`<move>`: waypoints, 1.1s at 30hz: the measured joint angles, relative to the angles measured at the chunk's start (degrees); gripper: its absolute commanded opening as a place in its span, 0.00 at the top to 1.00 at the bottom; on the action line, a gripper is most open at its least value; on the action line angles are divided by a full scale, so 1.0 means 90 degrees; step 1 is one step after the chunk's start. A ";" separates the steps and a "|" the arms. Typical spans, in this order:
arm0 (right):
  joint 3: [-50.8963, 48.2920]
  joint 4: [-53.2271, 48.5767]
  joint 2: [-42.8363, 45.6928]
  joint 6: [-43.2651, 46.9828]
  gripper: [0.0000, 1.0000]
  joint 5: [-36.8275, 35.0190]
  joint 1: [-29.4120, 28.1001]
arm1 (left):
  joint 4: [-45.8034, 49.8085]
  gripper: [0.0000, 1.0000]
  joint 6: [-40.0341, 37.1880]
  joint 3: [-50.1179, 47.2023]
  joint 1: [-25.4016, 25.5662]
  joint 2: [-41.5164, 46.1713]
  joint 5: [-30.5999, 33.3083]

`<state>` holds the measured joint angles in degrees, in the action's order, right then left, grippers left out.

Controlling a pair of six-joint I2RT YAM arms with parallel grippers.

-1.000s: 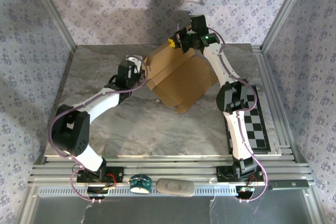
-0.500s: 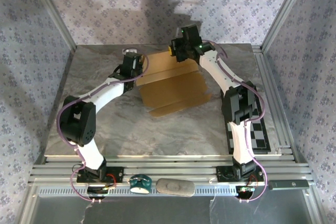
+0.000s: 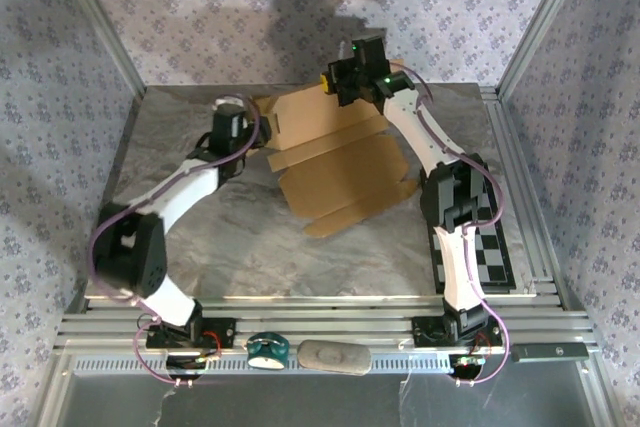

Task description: Fold the paper box

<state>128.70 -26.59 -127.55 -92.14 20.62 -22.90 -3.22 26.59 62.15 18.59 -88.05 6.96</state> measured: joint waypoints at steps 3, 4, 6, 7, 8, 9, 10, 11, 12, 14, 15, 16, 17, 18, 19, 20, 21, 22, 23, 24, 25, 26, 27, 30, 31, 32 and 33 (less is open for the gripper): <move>-0.0104 0.0219 -0.0114 0.0476 1.00 0.0491 0.0146 | -0.0051 0.43 0.0180 -0.0311 -0.0814 0.0816 -0.0782; -0.0340 0.0457 -0.0097 0.0585 1.00 0.0622 0.0175 | -0.0063 0.44 0.0253 -0.0386 -0.1127 0.0962 -0.1025; -0.0835 0.0925 -0.0070 0.0794 1.00 0.0782 0.0185 | -0.0066 0.45 0.0342 -0.0510 -0.1637 0.1035 -0.1336; -0.1095 0.1129 -0.0070 0.0879 1.00 0.0869 0.0177 | -0.0063 0.46 0.0376 -0.0593 -0.1780 0.1018 -0.1450; -0.1304 0.1294 -0.0070 0.0945 1.00 0.0935 0.0165 | -0.0063 0.46 0.0408 -0.0721 -0.1858 0.1008 -0.1569; -0.1523 0.1494 -0.0070 0.0993 1.00 0.1015 0.0153 | -0.0063 0.46 0.0447 -0.0903 -0.1887 0.1008 -0.1710; -0.1705 0.1695 -0.0070 0.1022 1.00 0.1110 0.0153 | -0.0056 0.47 0.0471 -0.1078 -0.1882 0.1008 -0.1863; -0.1819 0.1855 -0.0070 0.1035 1.00 0.1183 0.0143 | -0.0053 0.50 0.0491 -0.1202 -0.1870 0.0981 -0.1989; -0.1892 0.1982 -0.0073 0.1073 1.00 0.1280 0.0141 | -0.0058 0.52 0.0503 -0.1307 -0.1848 0.0933 -0.2135; -0.1887 0.2042 -0.0092 0.1200 1.00 0.1457 0.0155 | -0.0143 0.56 0.0457 -0.1433 -0.1797 0.0765 -0.2436; -0.1843 0.2023 -0.0100 0.1280 1.00 0.1562 0.0175 | -0.0202 0.57 0.0381 -0.1455 -0.1758 0.0656 -0.2562; -0.1773 0.1984 -0.0119 0.1375 1.00 0.1668 0.0199 | -0.0294 0.57 0.0274 -0.1469 -0.1719 0.0529 -0.2688; -0.1715 0.1953 -0.0129 0.1457 1.00 0.1758 0.0228 | -0.0364 0.57 0.0151 -0.1469 -0.1676 0.0425 -0.2795; -0.1681 0.1923 -0.0136 0.1540 1.00 0.1860 0.0265 | -0.0459 0.57 0.0015 -0.1469 -0.1625 0.0316 -0.2905; -0.1676 0.1919 -0.0136 0.1622 1.00 0.1960 0.0308 | -0.0556 0.57 -0.0192 -0.1472 -0.1542 0.0202 -0.3024; -0.1676 0.1904 -0.0136 0.1688 1.00 0.2033 0.0345 | -0.0646 0.57 -0.0384 -0.1477 -0.1455 0.0117 -0.3111; -0.1676 0.1875 -0.0136 0.1778 1.00 0.2101 0.0391 | -0.0741 0.57 -0.0568 -0.1481 -0.1355 0.0046 -0.3198; -0.1676 0.1836 -0.0138 0.1872 1.00 0.2157 0.0430 | -0.0828 0.57 -0.0765 -0.1484 -0.1234 -0.0029 -0.3293; -0.1676 0.1807 -0.0141 0.1977 1.00 0.2217 0.0466 | -0.0894 0.57 -0.0906 -0.1484 -0.1137 -0.0085 -0.3356; -0.1678 0.1809 -0.0141 0.2084 1.00 0.2302 0.0503 | -0.0979 0.57 -0.1061 -0.1484 -0.1027 -0.0160 -0.3432; -0.1693 0.1836 -0.0138 0.2176 1.00 0.2378 0.0534 | -0.1054 0.57 -0.1168 -0.1491 -0.0928 -0.0221 -0.3500; -0.1744 0.1909 -0.0138 0.2259 1.00 0.2455 0.0561 | -0.1129 0.57 -0.1241 -0.1523 -0.0855 -0.0250 -0.3546; -0.1838 0.2050 -0.0138 0.2329 1.00 0.2538 0.0583 | -0.1168 0.58 -0.1319 -0.1566 -0.0792 -0.0265 -0.3575; -0.2237 0.2443 -0.0138 0.2463 1.00 0.2769 0.0629 | -0.1161 0.58 -0.1535 -0.1664 -0.0675 -0.0265 -0.3582; -0.2351 0.2504 -0.0138 0.2506 1.00 0.2839 0.0646 | -0.1141 0.57 -0.1617 -0.1688 -0.0639 -0.0262 -0.3568; -0.2426 0.2586 -0.0138 0.2538 1.00 0.2922 0.0658 | -0.1120 0.57 -0.1685 -0.1700 -0.0607 -0.0260 -0.3548; -0.2455 0.2652 -0.0138 0.2584 1.00 0.2987 0.0668 | -0.1090 0.57 -0.1751 -0.1712 -0.0568 -0.0257 -0.3524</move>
<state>106.61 -2.72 -128.79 -68.88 47.51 -16.88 -13.04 10.83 46.74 13.47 -90.37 -24.75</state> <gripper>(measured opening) 0.043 0.426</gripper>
